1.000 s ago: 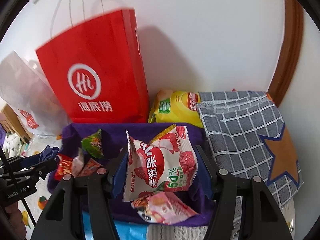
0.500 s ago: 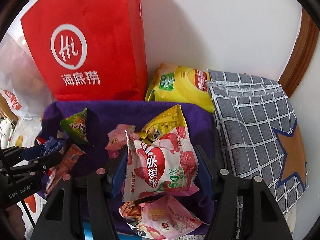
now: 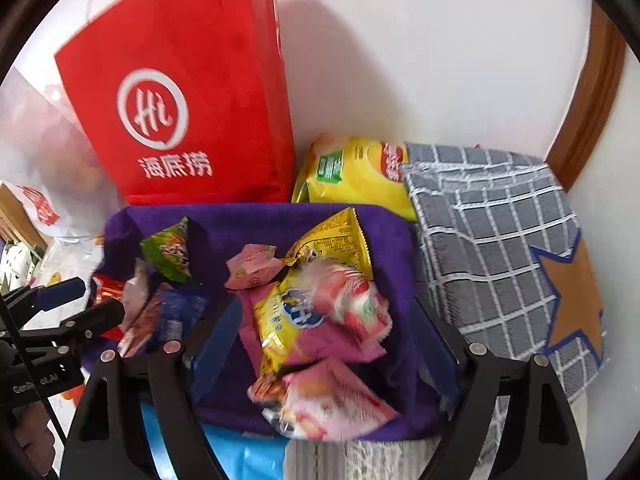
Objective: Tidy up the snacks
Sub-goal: 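Open both grippers to drop the fruit candy bag and blue packet onto the towel, then withdraw both grippers from the towel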
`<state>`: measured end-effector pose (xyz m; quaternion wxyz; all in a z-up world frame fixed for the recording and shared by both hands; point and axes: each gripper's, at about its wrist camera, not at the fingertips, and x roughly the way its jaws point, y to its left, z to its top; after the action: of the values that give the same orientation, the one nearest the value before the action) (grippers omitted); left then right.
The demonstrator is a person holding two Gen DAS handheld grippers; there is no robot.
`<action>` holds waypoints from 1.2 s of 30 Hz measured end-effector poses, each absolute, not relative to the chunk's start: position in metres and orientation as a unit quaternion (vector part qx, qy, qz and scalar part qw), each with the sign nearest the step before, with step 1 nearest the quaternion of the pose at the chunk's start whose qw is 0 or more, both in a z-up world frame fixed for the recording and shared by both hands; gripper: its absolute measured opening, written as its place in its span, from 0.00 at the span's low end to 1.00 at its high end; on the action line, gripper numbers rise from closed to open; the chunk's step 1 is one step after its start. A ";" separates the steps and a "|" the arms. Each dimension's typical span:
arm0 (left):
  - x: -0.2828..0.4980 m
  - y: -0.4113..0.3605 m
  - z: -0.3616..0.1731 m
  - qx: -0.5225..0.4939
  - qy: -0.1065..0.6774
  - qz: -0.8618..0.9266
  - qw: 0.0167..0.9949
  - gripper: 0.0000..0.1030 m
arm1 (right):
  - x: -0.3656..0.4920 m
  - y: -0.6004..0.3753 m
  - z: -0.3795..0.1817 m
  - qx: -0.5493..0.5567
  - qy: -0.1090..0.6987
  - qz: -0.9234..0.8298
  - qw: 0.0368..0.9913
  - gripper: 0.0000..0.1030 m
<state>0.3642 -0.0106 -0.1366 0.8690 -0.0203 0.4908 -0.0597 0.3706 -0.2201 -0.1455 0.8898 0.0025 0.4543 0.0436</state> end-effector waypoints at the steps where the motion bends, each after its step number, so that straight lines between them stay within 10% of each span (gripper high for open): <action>1: 0.358 -0.011 -0.130 -0.019 0.487 -0.060 0.871 0.71 | 0.364 -0.221 -0.139 0.005 0.450 0.042 0.892 0.81; 36: 0.142 -0.021 -0.028 0.007 0.400 -0.023 0.916 0.90 | 0.128 -0.288 -0.061 0.026 0.415 -0.038 0.908 1.00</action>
<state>0.1416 -0.0215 -0.0282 0.9164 0.0067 0.3996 -0.0232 0.1283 -0.2885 -0.0611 0.9085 0.0261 0.4154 -0.0384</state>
